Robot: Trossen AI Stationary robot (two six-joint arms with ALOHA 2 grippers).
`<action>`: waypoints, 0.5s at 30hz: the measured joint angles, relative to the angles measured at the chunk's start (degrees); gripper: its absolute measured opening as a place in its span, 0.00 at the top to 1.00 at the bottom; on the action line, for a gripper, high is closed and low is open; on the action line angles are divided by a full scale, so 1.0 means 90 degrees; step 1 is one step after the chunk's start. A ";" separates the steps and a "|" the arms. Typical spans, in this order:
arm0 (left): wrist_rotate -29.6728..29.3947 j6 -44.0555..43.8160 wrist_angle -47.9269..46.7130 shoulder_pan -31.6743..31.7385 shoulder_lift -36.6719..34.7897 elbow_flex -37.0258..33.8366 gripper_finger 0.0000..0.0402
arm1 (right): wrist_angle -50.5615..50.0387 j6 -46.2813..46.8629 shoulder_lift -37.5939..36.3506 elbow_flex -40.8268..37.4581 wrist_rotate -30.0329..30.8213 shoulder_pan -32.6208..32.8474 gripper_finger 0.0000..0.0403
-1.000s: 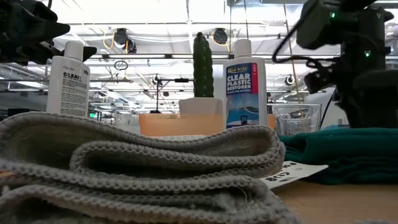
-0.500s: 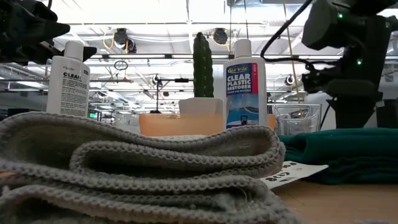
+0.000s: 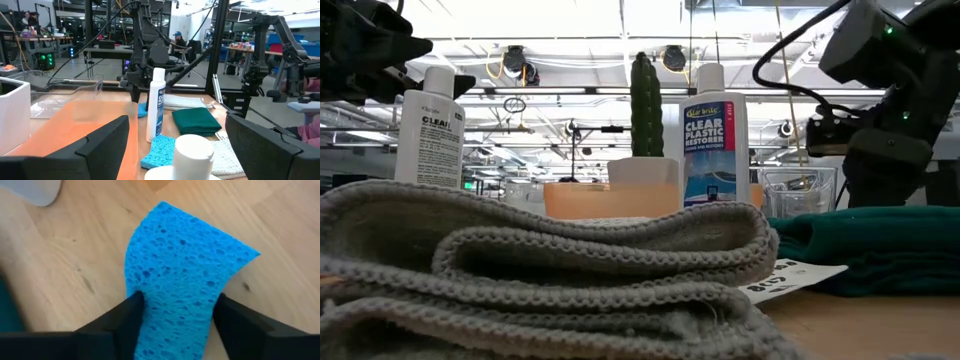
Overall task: Pick & Place Kitchen Items
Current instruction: Put the blue sponge into the white bin
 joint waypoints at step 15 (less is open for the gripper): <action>0.0000 -0.0001 0.0000 0.0001 0.0000 0.0000 0.16 | 0.0019 -0.0345 -0.0567 -0.0029 -0.0055 0.0000 0.97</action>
